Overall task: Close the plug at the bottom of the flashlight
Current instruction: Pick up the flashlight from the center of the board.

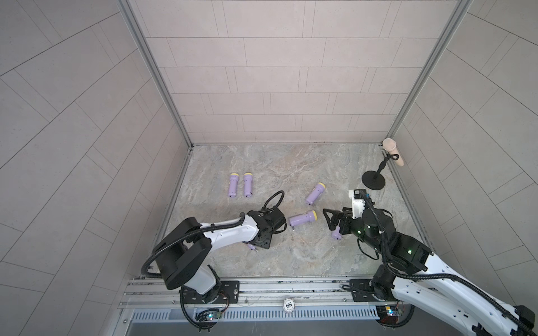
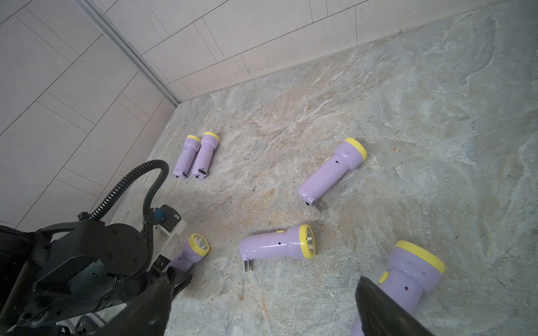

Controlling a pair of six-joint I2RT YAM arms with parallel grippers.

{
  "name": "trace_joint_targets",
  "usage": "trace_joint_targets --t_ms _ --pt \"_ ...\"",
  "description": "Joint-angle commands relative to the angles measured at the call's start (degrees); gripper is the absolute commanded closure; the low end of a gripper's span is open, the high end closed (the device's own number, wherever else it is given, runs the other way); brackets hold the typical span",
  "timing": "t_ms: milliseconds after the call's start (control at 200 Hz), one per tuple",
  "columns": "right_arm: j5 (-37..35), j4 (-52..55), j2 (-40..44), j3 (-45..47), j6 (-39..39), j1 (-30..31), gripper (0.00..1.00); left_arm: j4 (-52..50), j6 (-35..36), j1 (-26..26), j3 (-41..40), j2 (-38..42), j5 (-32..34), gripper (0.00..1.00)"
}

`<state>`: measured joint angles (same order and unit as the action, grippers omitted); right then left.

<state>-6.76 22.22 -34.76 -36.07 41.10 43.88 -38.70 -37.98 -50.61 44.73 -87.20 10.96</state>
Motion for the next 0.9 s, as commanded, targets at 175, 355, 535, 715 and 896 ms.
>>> trace_joint_targets --t_ms 175,355,535,715,896 --pt "-0.8 -0.8 0.5 0.3 1.4 0.2 0.00 -1.7 -1.1 -0.3 0.4 -2.4 1.2 0.40" --pt "-0.7 -0.6 0.5 2.1 2.0 0.2 0.00 -1.6 -1.0 -0.3 0.3 -3.4 1.0 0.48" --pt "-0.7 -0.6 0.6 2.2 2.1 0.2 0.00 -1.5 -1.2 -0.3 -0.3 -3.3 0.9 0.54" --pt "-0.8 -0.7 0.4 2.2 2.0 0.2 0.00 -1.5 -1.7 -0.4 -0.4 -3.2 0.8 0.63" --pt "-0.9 -0.7 0.6 2.7 2.3 0.2 0.00 -2.0 -2.0 -0.6 -0.1 -1.2 1.0 0.81"
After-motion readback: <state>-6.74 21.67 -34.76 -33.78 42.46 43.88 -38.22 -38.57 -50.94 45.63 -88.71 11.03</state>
